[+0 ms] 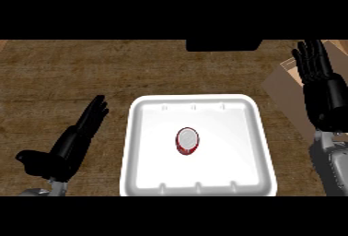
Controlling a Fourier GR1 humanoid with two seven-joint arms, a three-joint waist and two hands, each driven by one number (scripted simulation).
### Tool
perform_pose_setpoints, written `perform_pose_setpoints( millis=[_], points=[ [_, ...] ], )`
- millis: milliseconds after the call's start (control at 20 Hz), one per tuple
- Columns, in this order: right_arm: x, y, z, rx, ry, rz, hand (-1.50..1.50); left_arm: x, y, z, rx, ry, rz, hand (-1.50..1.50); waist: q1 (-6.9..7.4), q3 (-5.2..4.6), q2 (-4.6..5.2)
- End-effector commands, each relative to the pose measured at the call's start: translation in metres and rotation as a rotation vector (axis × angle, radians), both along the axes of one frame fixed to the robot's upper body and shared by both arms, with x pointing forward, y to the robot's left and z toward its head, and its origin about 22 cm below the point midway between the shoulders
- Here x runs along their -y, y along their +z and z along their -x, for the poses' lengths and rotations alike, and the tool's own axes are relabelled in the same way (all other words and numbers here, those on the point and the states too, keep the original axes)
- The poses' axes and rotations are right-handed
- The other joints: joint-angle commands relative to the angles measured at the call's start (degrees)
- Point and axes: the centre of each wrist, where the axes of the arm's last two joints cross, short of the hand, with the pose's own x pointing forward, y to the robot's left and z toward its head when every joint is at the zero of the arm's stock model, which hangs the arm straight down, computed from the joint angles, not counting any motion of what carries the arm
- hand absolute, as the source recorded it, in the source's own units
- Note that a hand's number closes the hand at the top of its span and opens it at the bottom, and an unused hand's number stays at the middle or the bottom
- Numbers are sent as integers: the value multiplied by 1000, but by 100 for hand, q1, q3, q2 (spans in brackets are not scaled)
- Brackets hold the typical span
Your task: Pick the can from the tray and place it in the cardboard box
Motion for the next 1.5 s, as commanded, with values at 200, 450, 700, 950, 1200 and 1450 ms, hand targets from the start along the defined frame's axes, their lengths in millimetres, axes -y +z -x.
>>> perform_pose_setpoints(
  millis=[200,450,700,950,1200,1450],
  points=[
    [-13,82,27,166,35,97,-150,-33,28,-29,211,-12,-282,0,-43,64,-403],
    [-11,52,60,12,-4,418,-150,-28,34,-40,225,-46,-293,0,25,75,-344],
    [-16,35,66,121,106,657,-150,-30,25,-47,221,-62,-290,0,89,77,-312],
    [-41,66,66,104,154,851,-150,-31,26,-49,227,-91,-296,0,172,69,-319],
    [-62,72,82,-67,253,1145,-150,-47,31,-50,224,-75,-311,0,191,52,-340],
    [-117,82,90,-134,319,1286,-150,-29,36,-56,231,-104,-308,0,257,55,-334]
  ],
)
